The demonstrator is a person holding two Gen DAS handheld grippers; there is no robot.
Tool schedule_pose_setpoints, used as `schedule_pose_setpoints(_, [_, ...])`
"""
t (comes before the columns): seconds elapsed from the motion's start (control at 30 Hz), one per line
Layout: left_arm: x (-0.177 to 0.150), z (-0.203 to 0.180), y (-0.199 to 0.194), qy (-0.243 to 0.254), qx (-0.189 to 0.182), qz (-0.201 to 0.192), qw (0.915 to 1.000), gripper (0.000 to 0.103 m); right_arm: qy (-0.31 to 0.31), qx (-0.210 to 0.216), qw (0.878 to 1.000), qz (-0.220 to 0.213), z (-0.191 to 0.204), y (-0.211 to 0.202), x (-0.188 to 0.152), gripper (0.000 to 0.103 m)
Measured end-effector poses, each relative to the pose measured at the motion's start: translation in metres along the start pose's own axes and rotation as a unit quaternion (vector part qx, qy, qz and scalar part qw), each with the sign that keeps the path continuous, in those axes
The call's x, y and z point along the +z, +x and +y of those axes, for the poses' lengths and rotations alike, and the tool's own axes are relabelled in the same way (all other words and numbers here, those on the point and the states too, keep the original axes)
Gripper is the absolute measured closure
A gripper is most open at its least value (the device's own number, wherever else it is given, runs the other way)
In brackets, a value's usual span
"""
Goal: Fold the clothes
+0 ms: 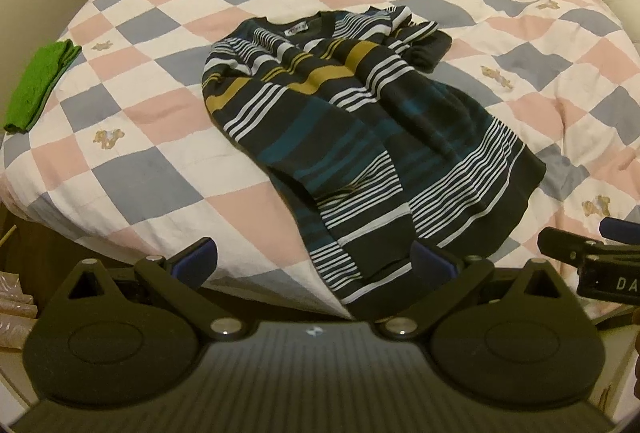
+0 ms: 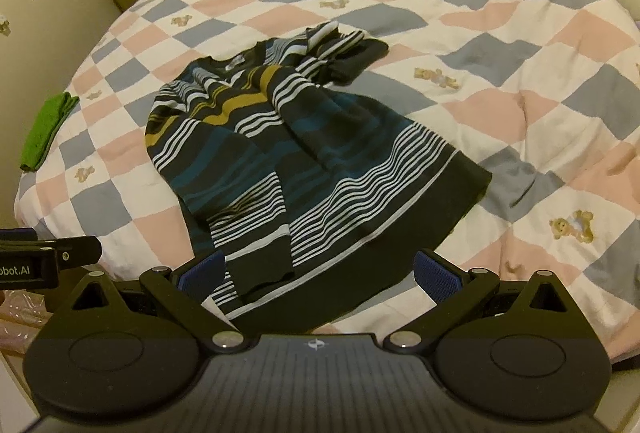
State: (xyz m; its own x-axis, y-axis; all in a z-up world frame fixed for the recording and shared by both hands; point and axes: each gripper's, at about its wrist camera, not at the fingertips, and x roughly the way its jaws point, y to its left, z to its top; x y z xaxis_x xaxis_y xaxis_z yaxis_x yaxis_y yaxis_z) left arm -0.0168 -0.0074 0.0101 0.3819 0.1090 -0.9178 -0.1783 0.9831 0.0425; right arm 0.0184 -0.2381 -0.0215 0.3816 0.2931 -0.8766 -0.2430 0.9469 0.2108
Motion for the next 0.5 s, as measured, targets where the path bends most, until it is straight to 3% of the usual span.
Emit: schedule_pose_setpoints(0.5, [-0.001, -0.015, 0.000, -0.016, 0.004, -0.012, 0.9998, 0.001, -0.004, 0.006, 1.000, -0.015, -0.025, -0.003, 0.008, 0.000])
